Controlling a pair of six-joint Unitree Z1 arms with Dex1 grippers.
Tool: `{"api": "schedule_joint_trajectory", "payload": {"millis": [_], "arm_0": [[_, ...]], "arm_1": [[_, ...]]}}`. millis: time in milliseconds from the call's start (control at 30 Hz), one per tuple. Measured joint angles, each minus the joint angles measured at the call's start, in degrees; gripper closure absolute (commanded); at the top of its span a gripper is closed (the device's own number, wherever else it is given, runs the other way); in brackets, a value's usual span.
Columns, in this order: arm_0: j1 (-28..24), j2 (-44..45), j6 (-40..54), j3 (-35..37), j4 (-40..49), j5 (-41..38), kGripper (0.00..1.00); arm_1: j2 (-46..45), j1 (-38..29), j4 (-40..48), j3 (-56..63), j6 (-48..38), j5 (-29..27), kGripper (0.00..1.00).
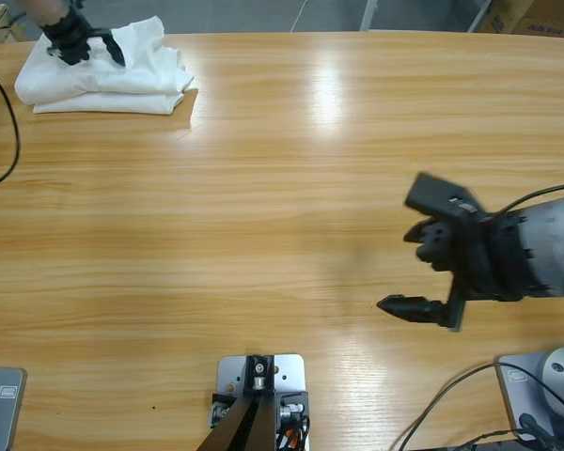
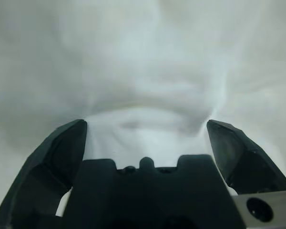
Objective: Fold clothes
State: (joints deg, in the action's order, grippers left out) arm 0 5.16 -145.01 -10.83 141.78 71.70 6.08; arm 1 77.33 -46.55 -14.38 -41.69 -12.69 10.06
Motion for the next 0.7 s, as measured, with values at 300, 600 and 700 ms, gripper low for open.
{"api": "schedule_joint_trajectory", "payload": {"millis": [300, 600, 700], "arm_0": [[1.6, 26.0, -5.2, -34.4, -11.3, 0.6, 0.028], [1.8, 60.9, -2.9, -82.7, -32.7, 1.1, 0.028], [2.4, 73.1, -1.6, -88.5, -34.1, -0.9, 0.032]], "arm_1": [[-12.4, 0.0, -14.8, -1.5, 0.1, -3.0, 0.0], [-17.7, 0.0, -19.0, -1.8, -3.1, -10.5, 0.0], [-19.2, 0.0, -17.9, -1.8, -2.0, -14.0, 0.0]]}}
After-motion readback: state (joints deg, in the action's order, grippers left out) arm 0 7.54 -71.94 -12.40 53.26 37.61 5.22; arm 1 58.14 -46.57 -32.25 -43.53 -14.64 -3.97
